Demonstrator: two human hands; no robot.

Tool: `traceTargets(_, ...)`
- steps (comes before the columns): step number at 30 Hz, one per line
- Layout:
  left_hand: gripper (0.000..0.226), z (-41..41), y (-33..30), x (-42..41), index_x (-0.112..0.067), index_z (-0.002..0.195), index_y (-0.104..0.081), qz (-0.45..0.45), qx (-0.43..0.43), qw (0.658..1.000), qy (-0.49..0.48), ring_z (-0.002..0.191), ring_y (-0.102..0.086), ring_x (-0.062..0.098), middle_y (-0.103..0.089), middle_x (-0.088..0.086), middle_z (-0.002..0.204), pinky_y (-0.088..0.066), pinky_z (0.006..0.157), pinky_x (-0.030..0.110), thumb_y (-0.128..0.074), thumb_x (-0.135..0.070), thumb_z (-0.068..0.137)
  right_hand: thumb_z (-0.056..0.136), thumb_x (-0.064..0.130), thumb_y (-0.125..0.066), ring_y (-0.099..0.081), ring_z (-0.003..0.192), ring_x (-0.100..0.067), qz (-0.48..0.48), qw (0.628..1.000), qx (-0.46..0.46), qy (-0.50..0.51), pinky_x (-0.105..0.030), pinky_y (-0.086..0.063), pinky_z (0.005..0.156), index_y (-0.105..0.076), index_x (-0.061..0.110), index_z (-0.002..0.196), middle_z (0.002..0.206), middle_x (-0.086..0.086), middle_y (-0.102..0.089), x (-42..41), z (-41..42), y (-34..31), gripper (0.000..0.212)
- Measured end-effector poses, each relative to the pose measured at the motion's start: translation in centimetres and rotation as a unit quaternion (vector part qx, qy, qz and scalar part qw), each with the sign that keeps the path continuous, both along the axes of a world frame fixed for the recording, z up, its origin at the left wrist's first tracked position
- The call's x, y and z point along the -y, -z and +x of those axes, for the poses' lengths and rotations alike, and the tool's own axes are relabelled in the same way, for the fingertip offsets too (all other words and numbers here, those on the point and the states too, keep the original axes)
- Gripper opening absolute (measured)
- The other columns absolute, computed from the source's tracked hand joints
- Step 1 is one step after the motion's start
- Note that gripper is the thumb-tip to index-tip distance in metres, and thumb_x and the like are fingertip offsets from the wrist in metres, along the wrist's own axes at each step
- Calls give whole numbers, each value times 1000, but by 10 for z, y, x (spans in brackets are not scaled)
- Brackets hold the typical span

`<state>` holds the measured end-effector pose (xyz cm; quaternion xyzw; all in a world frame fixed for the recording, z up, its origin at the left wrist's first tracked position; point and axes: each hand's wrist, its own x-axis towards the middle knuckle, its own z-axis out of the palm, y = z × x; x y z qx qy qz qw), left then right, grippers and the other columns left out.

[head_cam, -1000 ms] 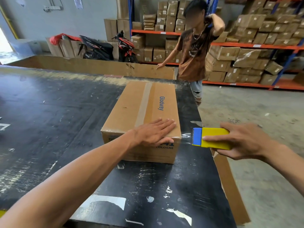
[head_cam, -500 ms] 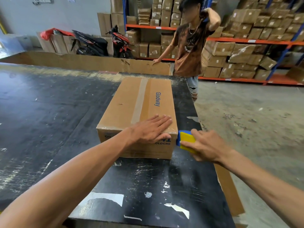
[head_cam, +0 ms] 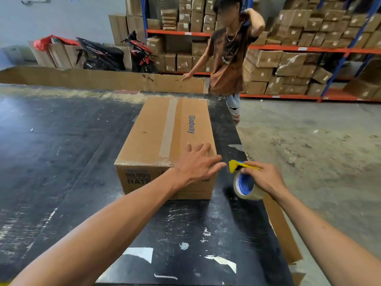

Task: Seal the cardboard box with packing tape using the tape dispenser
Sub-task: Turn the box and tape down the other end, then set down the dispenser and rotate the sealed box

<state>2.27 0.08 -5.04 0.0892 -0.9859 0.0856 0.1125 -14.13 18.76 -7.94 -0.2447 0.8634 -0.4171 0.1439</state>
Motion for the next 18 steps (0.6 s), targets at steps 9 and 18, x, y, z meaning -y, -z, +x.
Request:
traceTargets(9, 60, -4, 9, 6, -50, 151, -24, -2, 14, 999, 33, 137, -33, 32, -29, 15, 158, -33, 103, 66, -3, -62, 97, 91, 34, -66, -68, 98, -25, -25, 987, 128, 90, -41, -53, 93, -78, 27, 111, 104, 0, -75, -2, 1, 59, 24)
traceTargets(18, 78, -3, 9, -2, -15, 156, -22, 63, 2, 998, -11, 148, -24, 35, -16, 19, 165, -21, 113, 67, -19, -64, 95, 97, 43, -56, -30, 140, -39, 250, 959, -133, 12, -46, -32, 111, -41, 17, 149, 151, -19, -43, 21, 11, 38, 59)
